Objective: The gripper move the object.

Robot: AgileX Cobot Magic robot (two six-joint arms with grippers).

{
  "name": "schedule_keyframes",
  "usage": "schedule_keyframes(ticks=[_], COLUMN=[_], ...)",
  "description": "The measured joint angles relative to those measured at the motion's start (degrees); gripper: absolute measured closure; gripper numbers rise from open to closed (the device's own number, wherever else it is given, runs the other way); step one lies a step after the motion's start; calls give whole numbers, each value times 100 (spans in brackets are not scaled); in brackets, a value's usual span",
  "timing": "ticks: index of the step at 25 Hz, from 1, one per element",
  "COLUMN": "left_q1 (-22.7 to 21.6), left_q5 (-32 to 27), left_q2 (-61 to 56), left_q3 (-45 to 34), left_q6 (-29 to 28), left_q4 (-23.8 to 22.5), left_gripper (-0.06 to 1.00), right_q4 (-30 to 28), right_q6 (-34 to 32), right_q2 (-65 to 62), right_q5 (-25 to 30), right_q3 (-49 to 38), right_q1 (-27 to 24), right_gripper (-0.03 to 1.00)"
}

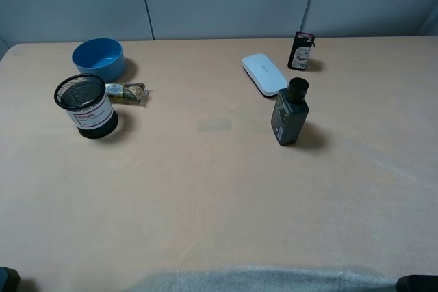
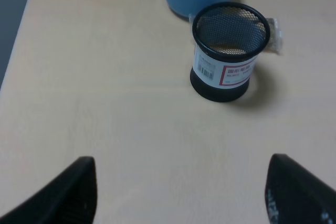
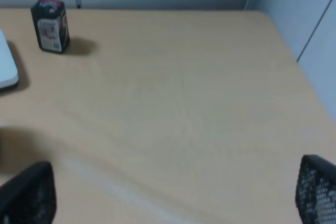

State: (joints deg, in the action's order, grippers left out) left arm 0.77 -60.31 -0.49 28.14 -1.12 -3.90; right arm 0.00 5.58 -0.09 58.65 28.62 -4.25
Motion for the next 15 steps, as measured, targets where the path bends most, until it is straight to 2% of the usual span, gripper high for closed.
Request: schedule_keyframes(ticks=[15], left_q1=[0], left_q5=[0], left_q2=[0], left_q3=[0], left_q6=[0], left_q4=[0], left_gripper=[21], right_q4=[-41], right_q6=[38], right_q2=[-21], right_q5=[0], right_q3=[0], right_q1=[0], right_gripper=[27])
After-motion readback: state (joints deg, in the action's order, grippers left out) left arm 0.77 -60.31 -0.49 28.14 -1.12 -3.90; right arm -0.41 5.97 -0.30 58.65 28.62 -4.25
